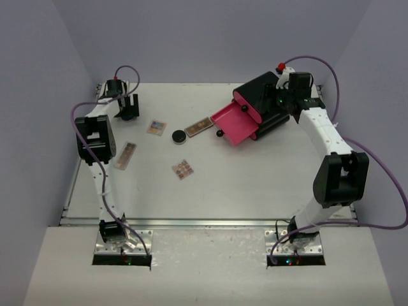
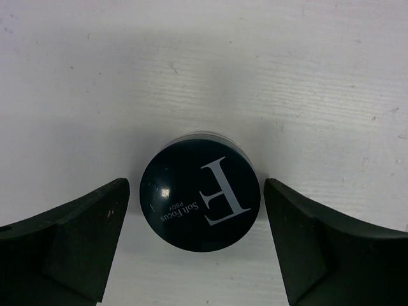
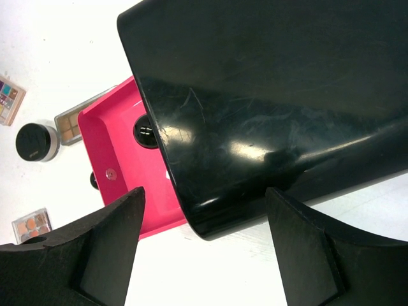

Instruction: Organize the makeup

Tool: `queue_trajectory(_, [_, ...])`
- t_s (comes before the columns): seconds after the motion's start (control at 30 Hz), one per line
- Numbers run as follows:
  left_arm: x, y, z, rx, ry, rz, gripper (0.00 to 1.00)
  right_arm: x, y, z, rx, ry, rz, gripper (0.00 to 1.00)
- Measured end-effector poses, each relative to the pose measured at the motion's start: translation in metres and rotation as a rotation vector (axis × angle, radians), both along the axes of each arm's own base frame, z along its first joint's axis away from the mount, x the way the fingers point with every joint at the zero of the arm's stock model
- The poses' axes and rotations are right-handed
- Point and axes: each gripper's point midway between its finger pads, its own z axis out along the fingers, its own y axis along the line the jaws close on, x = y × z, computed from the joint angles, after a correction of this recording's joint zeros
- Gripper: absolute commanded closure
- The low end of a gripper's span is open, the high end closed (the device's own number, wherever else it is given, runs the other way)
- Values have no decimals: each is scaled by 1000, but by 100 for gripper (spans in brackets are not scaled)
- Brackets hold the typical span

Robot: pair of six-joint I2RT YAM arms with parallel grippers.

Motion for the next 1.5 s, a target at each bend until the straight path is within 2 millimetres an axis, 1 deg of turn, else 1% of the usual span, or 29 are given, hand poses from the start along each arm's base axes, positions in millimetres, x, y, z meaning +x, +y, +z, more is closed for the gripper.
queue_trajectory(0.07, [1,1,1,7,-5,0,40,0,-1,0,-3,0,-3,24])
queue_trajectory(0.13, [1,2,1,10,-4,-1,46,0,-1,0,-6,0,-4,23])
queue_trajectory(0.2, [1,2,1,12,-5,-3,62,0,-2,0,-9,-1,-5,23])
queue_trajectory(0.27, [2,2,1,13,-7,-4,85,1,-2,-1,-12,-2,-5,23])
queue_trajectory(0.3, [2,2,1,14,-7,-5,94,1,-2,-1,-13,-1,-6,23])
queue_trajectory(0.33, [2,2,1,15,-8,-7,100,1,-2,-1,-13,-2,-6,23])
queue_trajectory(0.47, [2,1,2,23,-5,-25,100,1,-2,-1,-13,-1,-6,23])
queue_trajectory(0.57, [2,-7,5,28,3,-58,100,1,-2,-1,-13,-2,-6,23])
queue_trajectory(0.6, [2,-9,7,32,6,-68,100,1,-2,-1,-13,-2,-6,23])
queue_trajectory(0.67, [3,-21,21,45,5,-107,100,1,-2,-2,-13,1,-6,23])
queue_trajectory(0.7, [6,-34,33,54,-8,-138,100,2,-3,-3,-15,3,-6,23])
queue_trajectory(0.73, [9,-50,48,62,-31,-178,100,2,-3,-3,-15,1,-6,23])
queue_trajectory(0.8, [18,-97,86,76,-102,-279,100,5,-3,-3,-16,2,-6,23])
queue_trajectory(0.83, [21,-128,106,78,-144,-341,100,8,-3,-2,-16,-2,-6,23])
queue_trajectory(0.87, [24,-164,128,74,-195,-410,100,14,-2,-1,-15,-9,-6,23])
queue_trajectory(0.93, [23,-240,171,56,-299,-555,100,24,-2,1,-14,-20,-6,23])
queue_trajectory(1.0, [9,-320,206,19,-383,-706,100,31,-1,3,-12,-25,-8,23])
queue_trajectory(1.03, [-2,-355,217,-3,-413,-776,100,34,-1,3,-11,-25,-8,23])
queue_trajectory(1.07, [-15,-384,225,-22,-431,-838,100,35,-1,2,-11,-24,-7,23])
queue_trajectory(1.1, [-27,-408,229,-35,-442,-892,100,36,-1,2,-11,-24,-8,23])
queue_trajectory(1.13, [-37,-426,230,-44,-442,-934,100,36,-1,2,-10,-23,-9,23])
queue_trajectory(1.17, [-47,-441,228,-51,-435,-971,100,36,-1,2,-10,-22,-9,23])
queue_trajectory(1.27, [-59,-455,212,-55,-390,-1015,100,36,-3,2,-6,-21,-15,23])
queue_trajectory(1.5, [-68,-452,170,-50,-279,-1024,100,37,-8,3,19,-13,-37,23])
